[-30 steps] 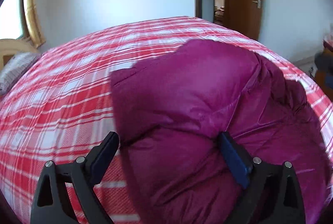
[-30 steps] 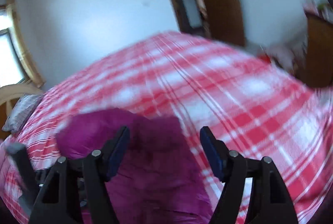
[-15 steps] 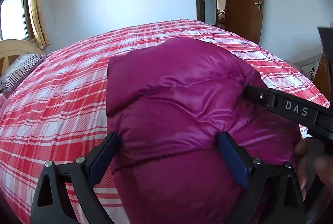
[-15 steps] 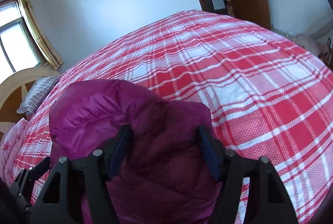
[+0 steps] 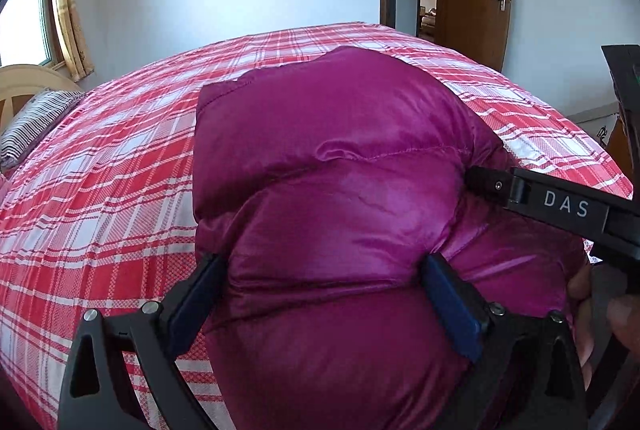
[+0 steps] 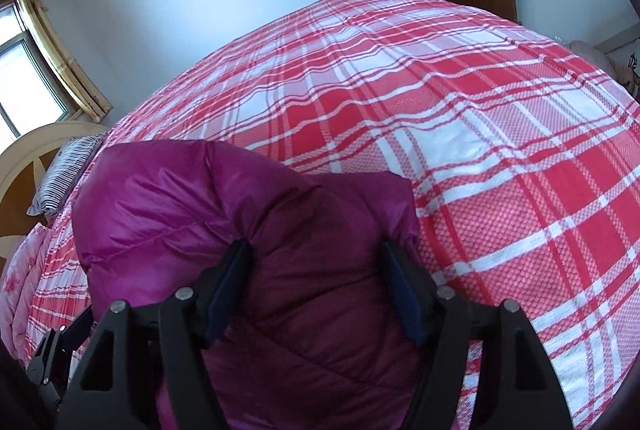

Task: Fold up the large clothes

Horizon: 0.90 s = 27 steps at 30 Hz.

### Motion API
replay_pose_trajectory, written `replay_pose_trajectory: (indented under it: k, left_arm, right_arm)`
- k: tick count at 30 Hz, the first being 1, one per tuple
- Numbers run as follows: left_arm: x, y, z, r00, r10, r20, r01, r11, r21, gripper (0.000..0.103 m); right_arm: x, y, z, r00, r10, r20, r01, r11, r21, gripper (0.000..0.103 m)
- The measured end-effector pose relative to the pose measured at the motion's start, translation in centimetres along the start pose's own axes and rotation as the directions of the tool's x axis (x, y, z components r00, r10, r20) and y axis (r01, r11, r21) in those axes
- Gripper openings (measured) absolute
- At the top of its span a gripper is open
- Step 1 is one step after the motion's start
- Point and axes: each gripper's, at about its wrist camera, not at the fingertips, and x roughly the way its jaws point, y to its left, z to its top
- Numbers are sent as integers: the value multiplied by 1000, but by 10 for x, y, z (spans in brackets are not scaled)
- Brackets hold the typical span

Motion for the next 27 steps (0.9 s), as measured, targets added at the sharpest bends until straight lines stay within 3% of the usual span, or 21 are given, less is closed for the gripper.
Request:
replay_pose_trajectory:
  k: [23, 27]
  left_arm:
    - [11, -2, -1, 999, -3, -39, 3, 1000, 6, 101]
    - [1, 7, -1, 999, -39, -33, 38, 999, -18, 101]
  right_arm:
    - [7, -1, 0, 1000, -6, -30, 6, 1000, -15, 73]
    - [2, -2, 0, 1000, 15, -23, -15, 1000, -3, 74]
